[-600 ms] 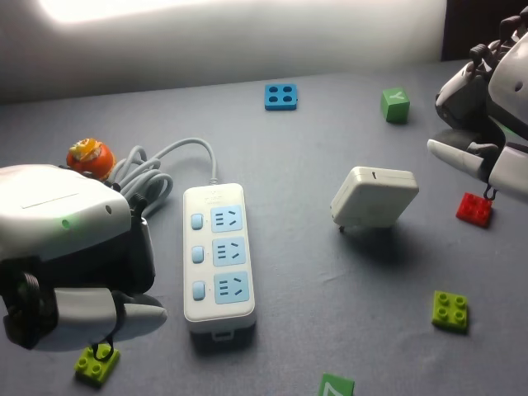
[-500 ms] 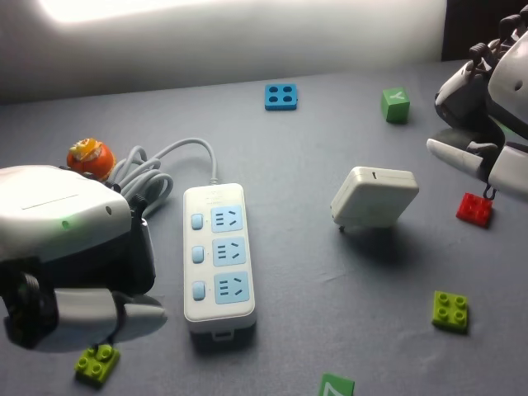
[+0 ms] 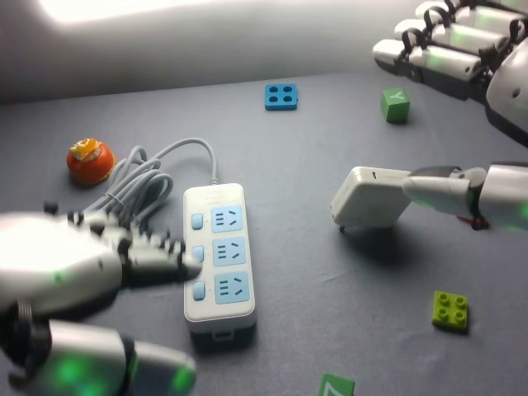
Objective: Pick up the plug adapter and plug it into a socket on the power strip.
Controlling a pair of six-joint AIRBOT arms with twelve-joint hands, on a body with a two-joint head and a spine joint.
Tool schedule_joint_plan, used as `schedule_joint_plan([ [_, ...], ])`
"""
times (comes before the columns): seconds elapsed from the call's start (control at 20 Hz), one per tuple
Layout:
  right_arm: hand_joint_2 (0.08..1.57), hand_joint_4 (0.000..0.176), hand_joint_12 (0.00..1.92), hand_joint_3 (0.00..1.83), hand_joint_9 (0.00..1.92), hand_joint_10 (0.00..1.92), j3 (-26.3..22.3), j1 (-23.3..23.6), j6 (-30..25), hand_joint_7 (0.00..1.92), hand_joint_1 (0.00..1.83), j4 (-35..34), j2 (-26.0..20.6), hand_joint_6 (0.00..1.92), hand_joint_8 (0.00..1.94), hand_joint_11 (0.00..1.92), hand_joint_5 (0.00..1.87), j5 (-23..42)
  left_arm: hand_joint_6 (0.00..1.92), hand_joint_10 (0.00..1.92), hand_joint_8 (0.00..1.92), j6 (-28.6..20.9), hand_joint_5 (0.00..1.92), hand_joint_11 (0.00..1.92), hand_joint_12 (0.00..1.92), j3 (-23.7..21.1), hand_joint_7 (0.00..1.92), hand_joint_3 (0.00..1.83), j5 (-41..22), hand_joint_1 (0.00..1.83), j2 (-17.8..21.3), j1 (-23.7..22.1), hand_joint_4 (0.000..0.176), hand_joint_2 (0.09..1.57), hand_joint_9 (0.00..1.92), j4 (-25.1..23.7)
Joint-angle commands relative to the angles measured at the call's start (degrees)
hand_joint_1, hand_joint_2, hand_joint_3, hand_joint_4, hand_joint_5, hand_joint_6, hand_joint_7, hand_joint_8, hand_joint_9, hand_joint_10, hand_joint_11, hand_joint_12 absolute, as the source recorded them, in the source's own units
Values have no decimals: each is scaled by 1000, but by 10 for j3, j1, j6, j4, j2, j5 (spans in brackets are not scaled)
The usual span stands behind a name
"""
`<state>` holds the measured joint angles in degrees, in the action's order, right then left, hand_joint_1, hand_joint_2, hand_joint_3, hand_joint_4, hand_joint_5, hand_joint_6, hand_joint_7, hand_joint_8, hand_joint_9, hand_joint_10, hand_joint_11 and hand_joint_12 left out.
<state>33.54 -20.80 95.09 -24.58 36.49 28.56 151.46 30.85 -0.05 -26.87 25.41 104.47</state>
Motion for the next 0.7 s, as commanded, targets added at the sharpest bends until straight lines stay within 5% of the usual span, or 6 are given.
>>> schedule_joint_plan([
  [0.0,1139,0,395,0,175,2,-1,14,15,195,384,1,0,3,1,0,188,45,3,1,1,-4,163,0,396,-3,128,1,17,0,7,2,0,1185,129,3],
  [0.15,1126,0,401,0,159,1,16,43,35,184,643,-37,18,1,0,0,190,-20,1,2,3,-18,141,0,320,-14,109,0,5,0,4,36,0,1190,96,3],
  [0.3,1111,0,403,0,142,1,62,70,99,151,820,-204,57,1,0,0,171,-82,0,1,1,-20,138,0,268,-16,103,1,-1,0,-20,39,0,1199,91,3],
  [0.4,1089,0,395,0,139,0,100,71,126,141,898,-296,82,1,0,0,160,-108,4,3,5,-31,148,0,270,-14,113,3,-10,0,-36,38,0,1204,95,3],
  [0.65,1077,0,455,0,152,2,182,55,126,156,965,-389,134,4,2,0,193,-155,1,2,0,-68,153,0,321,-7,122,1,-29,8,-70,40,0,1205,117,3],
])
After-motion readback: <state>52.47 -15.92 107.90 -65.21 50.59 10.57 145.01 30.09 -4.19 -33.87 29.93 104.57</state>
